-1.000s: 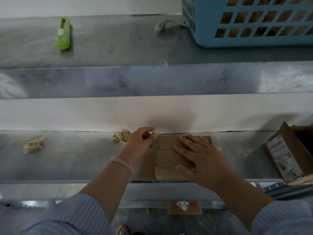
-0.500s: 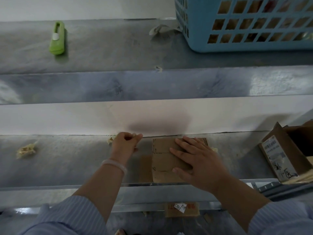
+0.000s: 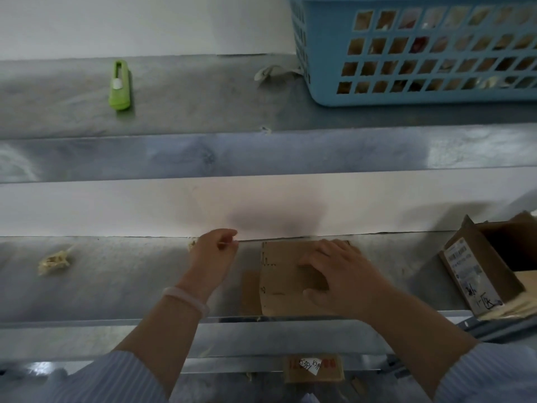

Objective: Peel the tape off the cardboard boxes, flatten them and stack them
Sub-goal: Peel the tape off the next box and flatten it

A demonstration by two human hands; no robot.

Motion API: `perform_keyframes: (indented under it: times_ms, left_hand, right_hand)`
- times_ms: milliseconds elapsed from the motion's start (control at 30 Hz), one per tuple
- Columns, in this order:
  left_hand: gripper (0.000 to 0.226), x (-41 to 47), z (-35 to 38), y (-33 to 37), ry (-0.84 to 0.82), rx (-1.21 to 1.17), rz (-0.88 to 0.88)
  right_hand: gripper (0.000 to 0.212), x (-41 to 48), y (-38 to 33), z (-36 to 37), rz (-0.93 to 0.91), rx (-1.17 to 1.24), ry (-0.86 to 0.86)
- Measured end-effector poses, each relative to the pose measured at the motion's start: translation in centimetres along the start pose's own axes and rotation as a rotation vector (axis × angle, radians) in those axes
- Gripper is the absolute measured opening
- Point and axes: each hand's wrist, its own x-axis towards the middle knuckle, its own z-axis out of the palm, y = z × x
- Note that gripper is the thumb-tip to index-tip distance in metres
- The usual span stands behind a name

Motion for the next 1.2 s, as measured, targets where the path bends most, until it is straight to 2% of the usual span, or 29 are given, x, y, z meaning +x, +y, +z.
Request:
perform_keyframes:
  times_ms: [33, 100, 167, 200, 267, 333, 400, 467, 533, 600, 633, 733, 800, 833, 867, 900, 933, 1000, 1067, 1133, 1200]
  left_hand:
    - [0.015, -1.1, 0.1, 0.7, -0.010, -0.030, 0.087]
    - [0.022, -3.1, 0.8, 1.6, -0.069, -0.030, 0.227]
    - [0.014, -4.3, 1.5, 1.4, -0.125, 0.047, 0.288]
    - [0.019, -4.6, 1.8, 0.9, -0.135, 0.073, 0.282]
    - [0.034, -5.4, 2.2, 0.4, -0.139, 0.036, 0.186]
    - [0.040, -6.3, 2.6, 0.5, -0.124, -0.045, 0.075]
    - [0.036, -6.8, 3.0, 0.8, -0.096, -0.118, -0.010]
    - [0.025, -6.9, 3.2, 0.9, -0.078, -0.166, -0.054]
    - [0.015, -7.0, 3.1, 1.2, -0.098, -0.341, -0.124]
    - [0.017, -7.3, 2.7, 1.9, -0.135, -0.600, -0.261]
    - [0.020, -7.3, 2.5, 2.2, -0.157, -0.712, -0.340]
    - [0.047, -6.5, 1.8, 2.4, -0.232, -0.891, -0.486]
    - [0.046, -5.9, 1.4, 2.4, -0.311, -0.727, -0.414]
    - [0.034, -5.6, 1.3, 2.5, -0.350, -0.553, -0.307]
    - [0.020, -5.3, 1.3, 2.5, -0.379, -0.348, -0.171]
    - [0.017, -4.9, 1.3, 2.6, -0.401, -0.157, -0.052]
    - [0.029, -4.6, 1.5, 2.6, -0.419, -0.009, 0.036]
    - [0.061, -4.0, 1.6, 2.5, -0.466, 0.128, 0.043]
    - [0.085, -3.5, 1.8, 2.6, -0.494, 0.185, 0.025]
    - [0.098, -3.1, 2.1, 3.3, -0.519, 0.181, -0.004]
    - [0.102, -2.5, 2.0, 4.4, -0.554, 0.220, -0.041]
  right_hand:
    - [0.058, 0.0, -0.2, -0.5, 0.051, -0.044, -0.030]
    - [0.061, -0.3, -0.3, -1.2, 0.174, -0.093, -0.056]
    - [0.065, -1.3, 0.3, -1.6, 0.281, -0.079, -0.022]
    - [0.066, -1.9, 0.8, -1.5, 0.326, -0.049, 0.001]
    - [0.065, -3.1, 1.9, -1.2, 0.410, 0.041, 0.031]
    - [0.058, -4.0, 2.5, -0.7, 0.479, 0.172, 0.033]
    - [0.050, -4.7, 2.2, -0.3, 0.513, 0.318, 0.059]
    - [0.051, -5.2, 1.7, 0.0, 0.540, 0.454, 0.111]
    - [0.041, -5.7, 1.4, 0.0, 0.549, 0.589, 0.184]
    - [0.016, -6.0, 1.3, -0.3, 0.590, 0.746, 0.218]
    - [0.010, -6.0, 1.3, -0.5, 0.621, 0.821, 0.222]
    - [0.039, -5.7, 1.5, -1.0, 0.705, 1.036, 0.172]
    - [0.055, -5.0, 2.0, -1.0, 0.704, 1.049, 0.131]
    - [0.051, -4.7, 2.3, -0.8, 0.668, 0.976, 0.093]
    - [0.038, -4.3, 2.7, -0.5, 0.613, 0.852, 0.058]
    - [0.021, -3.9, 2.9, -0.3, 0.569, 0.721, 0.016]
    - [0.014, -3.6, 3.0, -0.2, 0.541, 0.630, -0.035]
    - [0.050, -3.3, 2.9, -0.7, 0.503, 0.558, -0.134]
    - [0.074, -2.6, 2.7, -1.6, 0.507, 0.481, -0.198]
    - [0.088, -2.0, 2.5, -1.9, 0.515, 0.422, -0.214]
    - [0.100, -1.4, 2.0, -2.0, 0.548, 0.388, -0.178]
